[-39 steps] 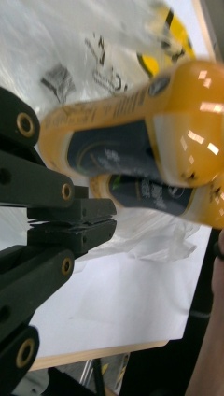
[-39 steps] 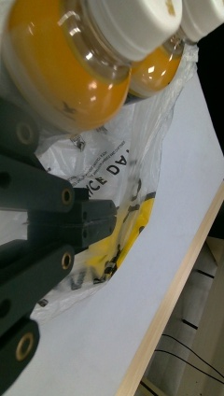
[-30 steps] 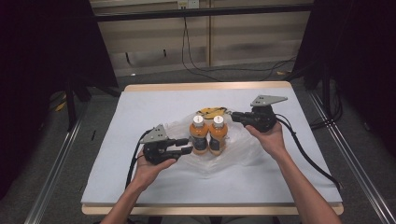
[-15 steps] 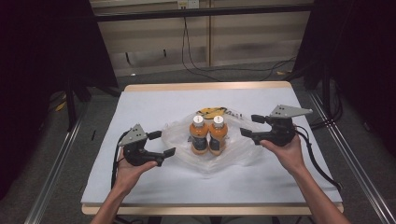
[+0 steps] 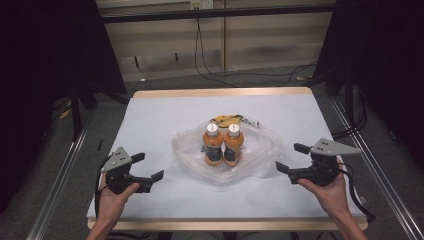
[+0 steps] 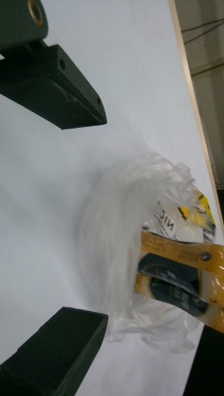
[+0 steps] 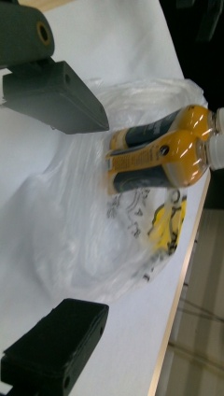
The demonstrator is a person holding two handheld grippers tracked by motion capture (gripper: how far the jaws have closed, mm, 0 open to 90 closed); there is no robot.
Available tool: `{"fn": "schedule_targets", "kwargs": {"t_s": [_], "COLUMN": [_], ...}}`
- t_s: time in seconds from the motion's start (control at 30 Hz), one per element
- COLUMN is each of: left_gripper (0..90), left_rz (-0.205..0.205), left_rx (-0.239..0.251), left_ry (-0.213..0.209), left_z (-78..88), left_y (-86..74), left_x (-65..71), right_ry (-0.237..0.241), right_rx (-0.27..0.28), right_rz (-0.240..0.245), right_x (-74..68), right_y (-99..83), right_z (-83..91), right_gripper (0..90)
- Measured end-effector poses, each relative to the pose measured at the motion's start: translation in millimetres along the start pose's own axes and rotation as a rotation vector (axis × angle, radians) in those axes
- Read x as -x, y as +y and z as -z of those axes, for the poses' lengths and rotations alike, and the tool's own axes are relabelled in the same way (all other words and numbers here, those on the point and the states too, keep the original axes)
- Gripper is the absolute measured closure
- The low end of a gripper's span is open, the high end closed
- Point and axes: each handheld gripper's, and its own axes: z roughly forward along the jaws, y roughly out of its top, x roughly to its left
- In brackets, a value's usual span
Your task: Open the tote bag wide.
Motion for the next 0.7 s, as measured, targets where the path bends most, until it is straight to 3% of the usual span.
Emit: {"fn": "schedule_targets", "kwargs": {"t_s": [0.1,0.2,0.33,0.47,0.53,0.6,0.67,0.7], "left_gripper": [4.9,4.2,3.8,3.5,3.4,3.7,3.4,3.4], "left_rz": [0.009,0.016,0.029,0.059,0.072,0.056,0.064,0.068], "left_rx": [-0.011,-0.025,-0.028,-0.018,-0.028,-0.043,-0.032,-0.035], "left_ry": [0.005,0.004,0.019,0.035,0.021,0.032,0.045,0.049], "left_z": [6.3,12.6,21.0,26.0,25.2,26.0,26.7,26.3], "left_y": [-8.2,-18.4,-30.6,-45.1,-51.8,-52.5,-52.7,-53.1], "left_x": [-1.1,0.8,5.1,6.1,5.2,4.7,2.9,2.4], "right_ry": [-0.046,-0.092,-0.12,-0.133,-0.131,-0.162,-0.162,-0.185], "right_rx": [0.031,0.028,0.024,0.024,0.032,0.029,0.015,0.015], "right_rz": [-0.035,-0.064,-0.12,-0.141,-0.155,-0.147,-0.162,-0.155], "right_x": [1.5,3.2,4.9,6.0,8.4,7.9,9.3,10.0], "right_y": [-8.8,-20.9,-37.0,-49.7,-54.2,-59.6,-63.6,-63.6], "right_z": [13.5,24.5,36.2,47.1,51.9,54.6,54.9,54.8], "right_gripper": [11.0,11.0,11.0,10.7,10.4,10.4,10.3,10.3]}}
